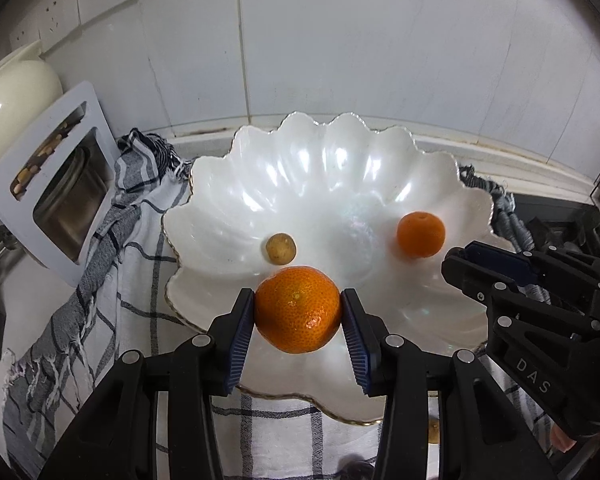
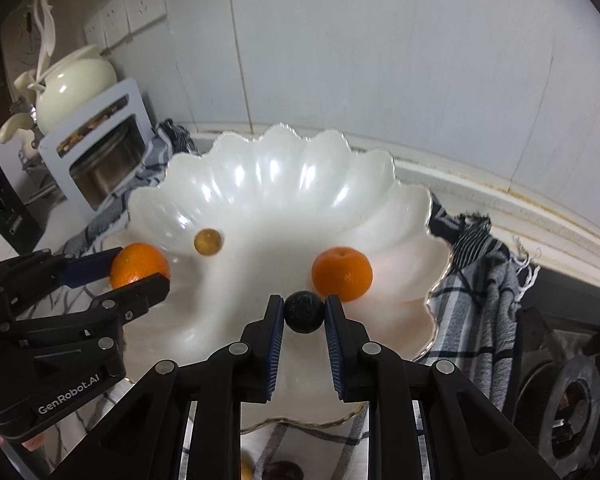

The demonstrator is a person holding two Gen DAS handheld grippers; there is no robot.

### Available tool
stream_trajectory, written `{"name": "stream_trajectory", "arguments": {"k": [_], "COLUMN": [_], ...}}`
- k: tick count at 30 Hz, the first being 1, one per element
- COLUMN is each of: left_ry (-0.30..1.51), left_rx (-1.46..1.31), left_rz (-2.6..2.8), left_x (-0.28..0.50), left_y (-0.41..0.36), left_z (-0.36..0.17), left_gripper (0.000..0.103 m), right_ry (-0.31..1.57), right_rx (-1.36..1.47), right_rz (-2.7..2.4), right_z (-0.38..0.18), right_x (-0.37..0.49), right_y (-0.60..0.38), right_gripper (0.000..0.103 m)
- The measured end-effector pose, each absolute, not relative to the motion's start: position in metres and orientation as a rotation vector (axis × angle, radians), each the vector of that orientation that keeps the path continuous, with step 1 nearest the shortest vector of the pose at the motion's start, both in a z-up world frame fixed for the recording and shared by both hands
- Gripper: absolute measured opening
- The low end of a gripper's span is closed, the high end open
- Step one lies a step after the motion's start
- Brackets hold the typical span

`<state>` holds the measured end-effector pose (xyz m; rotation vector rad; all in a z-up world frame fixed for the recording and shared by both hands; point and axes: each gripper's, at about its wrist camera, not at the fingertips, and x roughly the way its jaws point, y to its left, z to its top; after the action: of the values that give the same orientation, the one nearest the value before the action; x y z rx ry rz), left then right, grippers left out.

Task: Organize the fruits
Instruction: 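Open the left tool over the bowl while the right tool releases the berry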

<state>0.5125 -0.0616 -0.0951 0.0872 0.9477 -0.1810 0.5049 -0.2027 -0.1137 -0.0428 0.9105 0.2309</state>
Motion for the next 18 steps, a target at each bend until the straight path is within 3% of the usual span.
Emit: {"name": "stream_trajectory", "arguments": {"k": [3,5,6,7,18], "left_ry": [0.957,0.969,0.968,0.963,0.812], "left_rx": [0.097,0.101,0.100,0.101,0.164], "left_rz": [-0.181,-0.179,-0.175,-0.172,-0.127], "left_x": [0.514,0.515,0.514,0.514,0.476], "left_y": [-0.063,-0.063,-0.062,-0.062,-0.052], "left_z": [-0.098,-0.099,-0.100,-0.099,-0.062], "left_gripper": [0.044,0.046,0.050,0.060,0.074], "right_ry": [0.921,0.929,0.930,0.926,0.826], "right_rx": [-0.040,-0.029,-0.025,-0.023,-0.030], "right_rz": [0.222,0.223,0.217,0.208,0.153], "right_z": [-0.118,-0.119,-0.119,-0.119,-0.091], "right_x": [0.506,0.507,0.507,0.506,0.476], "right_y": [-0.204,-0.206,-0.207,-0.208,-0.220], "right_gripper": [0.023,0.031,0.040,0.041,0.041]}}
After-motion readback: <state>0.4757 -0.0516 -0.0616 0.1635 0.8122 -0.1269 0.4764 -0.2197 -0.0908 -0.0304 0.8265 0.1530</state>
